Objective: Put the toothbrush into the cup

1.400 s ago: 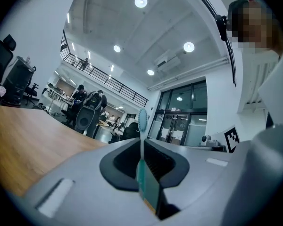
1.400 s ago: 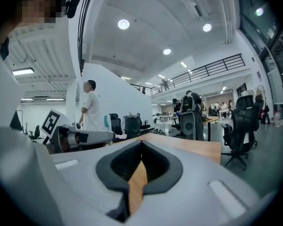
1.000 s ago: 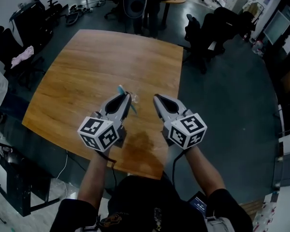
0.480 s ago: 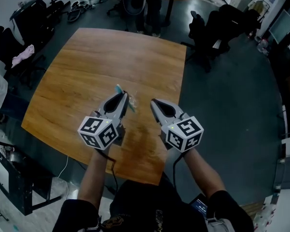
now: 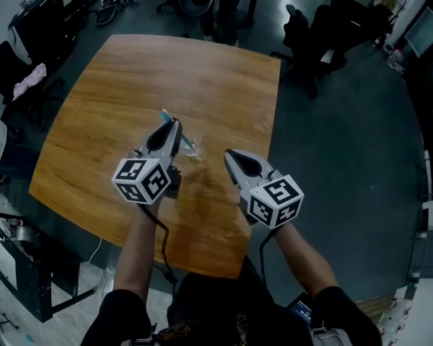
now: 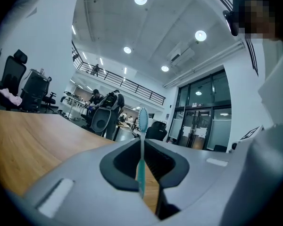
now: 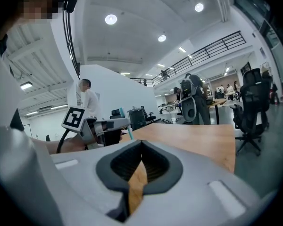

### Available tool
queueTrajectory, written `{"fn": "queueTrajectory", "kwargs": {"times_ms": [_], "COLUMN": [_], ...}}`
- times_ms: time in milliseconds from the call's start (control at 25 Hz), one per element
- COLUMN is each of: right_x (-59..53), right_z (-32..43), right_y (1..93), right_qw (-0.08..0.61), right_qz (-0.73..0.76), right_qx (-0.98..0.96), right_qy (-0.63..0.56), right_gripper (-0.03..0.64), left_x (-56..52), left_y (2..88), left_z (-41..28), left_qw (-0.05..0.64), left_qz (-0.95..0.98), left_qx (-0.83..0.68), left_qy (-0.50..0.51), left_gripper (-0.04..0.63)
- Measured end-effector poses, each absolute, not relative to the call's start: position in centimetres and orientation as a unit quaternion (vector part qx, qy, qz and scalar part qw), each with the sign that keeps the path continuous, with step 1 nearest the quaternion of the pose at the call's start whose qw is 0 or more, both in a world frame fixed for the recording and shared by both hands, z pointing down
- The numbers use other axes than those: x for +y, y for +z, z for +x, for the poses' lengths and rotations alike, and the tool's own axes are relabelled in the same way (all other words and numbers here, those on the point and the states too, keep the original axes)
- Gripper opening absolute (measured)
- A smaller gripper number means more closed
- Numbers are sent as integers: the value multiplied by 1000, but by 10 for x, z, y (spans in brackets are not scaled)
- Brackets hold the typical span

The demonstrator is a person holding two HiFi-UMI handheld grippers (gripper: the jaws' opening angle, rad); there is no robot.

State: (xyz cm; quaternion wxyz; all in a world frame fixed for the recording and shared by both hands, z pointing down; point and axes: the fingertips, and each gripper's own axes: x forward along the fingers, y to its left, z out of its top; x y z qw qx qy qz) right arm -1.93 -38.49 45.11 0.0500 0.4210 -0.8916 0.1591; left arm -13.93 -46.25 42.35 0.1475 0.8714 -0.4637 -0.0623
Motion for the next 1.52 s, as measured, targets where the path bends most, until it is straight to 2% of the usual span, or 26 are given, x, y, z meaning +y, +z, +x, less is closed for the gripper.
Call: {"fn": "queueTrajectory", "kwargs": {"times_ms": [840, 1520], "right_x": [-402, -400], "right_z": [-2, -6], "right_y": [494, 500], "right_qw": [67, 64], "right_qz": [430, 425], "right_qx": [-878, -878], "right_qy": [201, 211], "right_gripper": [3, 3], "left_x": [-504, -504], "left_y": [522, 554], "left_z": [-130, -140], "left_qw": [197, 189], "left_qz": [848, 824], "left_qx": [-492, -531], "left_qy": [-7, 66], "left_gripper": [28, 34]}}
